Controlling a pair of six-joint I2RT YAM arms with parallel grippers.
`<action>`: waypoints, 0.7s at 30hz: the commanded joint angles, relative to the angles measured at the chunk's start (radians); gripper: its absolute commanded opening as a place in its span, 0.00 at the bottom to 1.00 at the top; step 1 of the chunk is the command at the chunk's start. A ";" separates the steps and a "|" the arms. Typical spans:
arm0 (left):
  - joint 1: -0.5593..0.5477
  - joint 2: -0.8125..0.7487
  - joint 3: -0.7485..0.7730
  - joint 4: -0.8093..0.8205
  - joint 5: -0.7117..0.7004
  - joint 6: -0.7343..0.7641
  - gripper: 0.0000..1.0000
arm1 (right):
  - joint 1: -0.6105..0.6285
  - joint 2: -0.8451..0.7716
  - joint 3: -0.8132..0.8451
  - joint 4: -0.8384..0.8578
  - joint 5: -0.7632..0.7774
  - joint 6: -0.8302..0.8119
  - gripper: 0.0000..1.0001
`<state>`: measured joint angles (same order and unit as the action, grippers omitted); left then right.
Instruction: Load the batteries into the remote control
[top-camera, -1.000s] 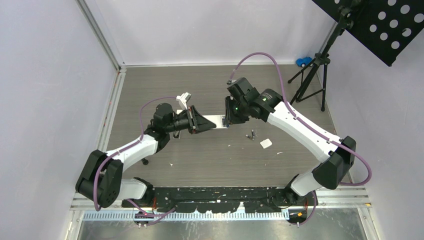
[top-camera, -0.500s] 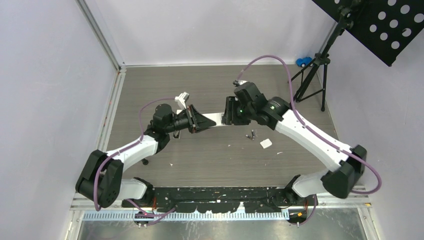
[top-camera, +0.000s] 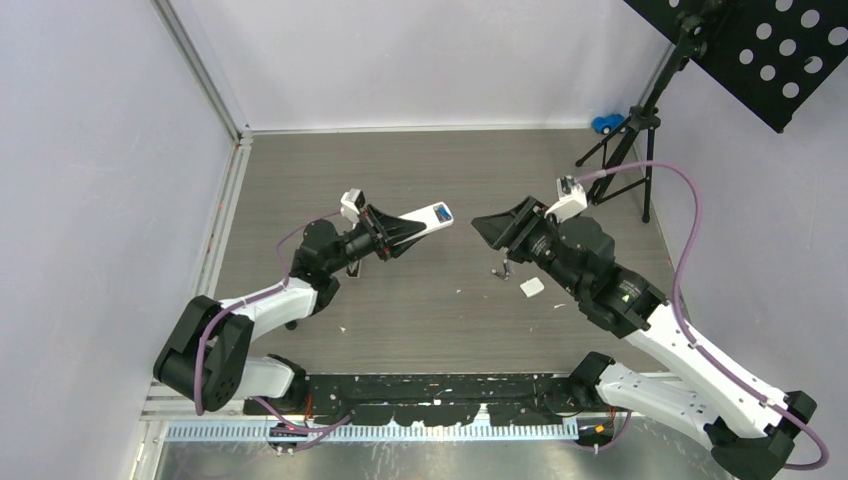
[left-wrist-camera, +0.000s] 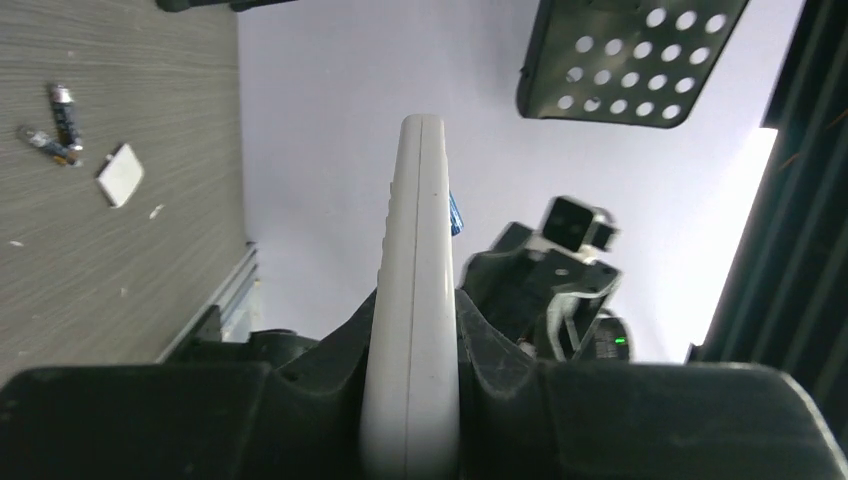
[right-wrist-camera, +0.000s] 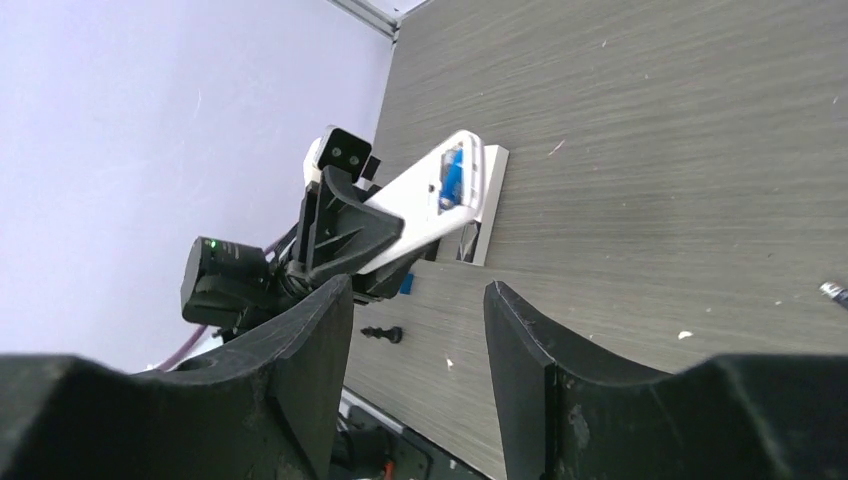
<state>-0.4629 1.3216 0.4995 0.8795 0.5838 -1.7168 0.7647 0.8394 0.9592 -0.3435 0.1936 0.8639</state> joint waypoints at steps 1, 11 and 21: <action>-0.002 -0.014 -0.005 0.130 -0.050 -0.131 0.00 | 0.004 -0.023 -0.133 0.238 0.055 0.213 0.57; -0.002 -0.027 0.002 0.136 -0.029 -0.189 0.00 | 0.005 0.040 -0.251 0.575 -0.019 0.357 0.69; -0.002 -0.032 0.019 0.132 -0.014 -0.215 0.00 | 0.005 0.119 -0.254 0.655 0.010 0.420 0.69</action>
<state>-0.4629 1.3216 0.4995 0.9356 0.5587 -1.9121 0.7647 0.9253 0.6880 0.2207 0.1730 1.2446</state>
